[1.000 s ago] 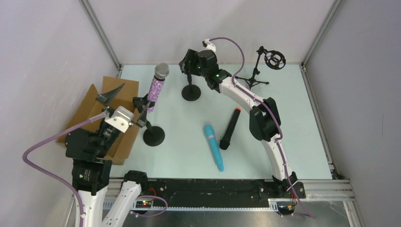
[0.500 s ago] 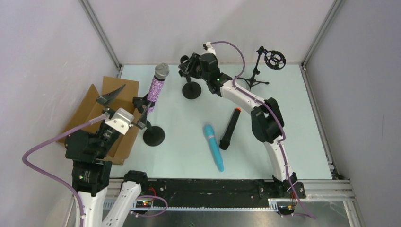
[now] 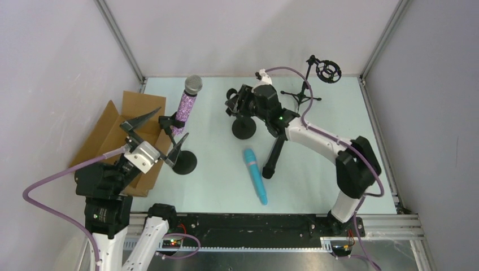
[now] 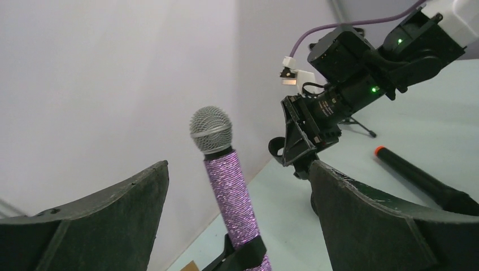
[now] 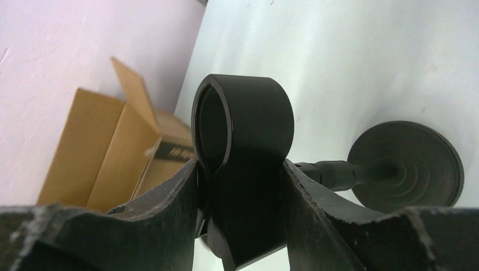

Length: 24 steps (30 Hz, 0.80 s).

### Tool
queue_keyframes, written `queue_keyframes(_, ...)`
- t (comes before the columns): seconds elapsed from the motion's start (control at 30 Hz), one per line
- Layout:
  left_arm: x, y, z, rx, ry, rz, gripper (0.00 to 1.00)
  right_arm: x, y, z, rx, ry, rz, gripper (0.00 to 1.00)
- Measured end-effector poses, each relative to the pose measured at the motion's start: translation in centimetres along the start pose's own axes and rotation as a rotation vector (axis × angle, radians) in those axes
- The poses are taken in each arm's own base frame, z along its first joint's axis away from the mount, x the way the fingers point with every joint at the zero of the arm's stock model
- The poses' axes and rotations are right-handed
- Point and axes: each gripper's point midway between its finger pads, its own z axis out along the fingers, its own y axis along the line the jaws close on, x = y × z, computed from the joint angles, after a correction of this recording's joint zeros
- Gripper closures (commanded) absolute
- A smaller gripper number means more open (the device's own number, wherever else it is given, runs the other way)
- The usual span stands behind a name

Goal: Attach the microphones to the stand

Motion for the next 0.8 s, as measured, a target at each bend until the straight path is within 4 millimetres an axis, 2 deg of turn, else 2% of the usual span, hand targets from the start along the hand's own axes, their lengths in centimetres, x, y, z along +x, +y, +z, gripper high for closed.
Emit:
queue_keyframes(0.2, -0.9, -2.0, 0.1, 0.105, -0.048, -0.025, 0.02, 3.4, 3.7, -5.1, -0.102, 0.084, 0.059, 0.6)
queue_keyframes(0.33, -0.1, -3.0, 0.1, 0.153, -0.045, -0.041, 0.02, 5.9, 5.8, -7.5, -0.174, 0.151, 0.101, 0.6)
queue_keyframes(0.47, 0.6, -4.2, -0.1, 0.199, -0.033, -0.068, 0.02, 8.0, 6.2, -9.5, -0.189, 0.2, 0.134, 0.6)
queue_keyframes(0.6, 0.1, -5.5, -0.6, 0.253, -0.054, -0.087, 0.02, 9.5, 6.8, -11.3, -0.18, 0.235, 0.157, 0.61)
queue_keyframes(0.7, -0.7, -6.5, -1.2, 0.297, -0.081, -0.107, 0.02, 9.6, 7.5, -12.6, -0.17, 0.231, 0.184, 0.6)
queue_keyframes(0.8, -0.5, -7.2, -1.3, 0.331, -0.085, -0.132, 0.02, 9.5, 7.7, -14.1, -0.169, 0.22, 0.222, 0.59)
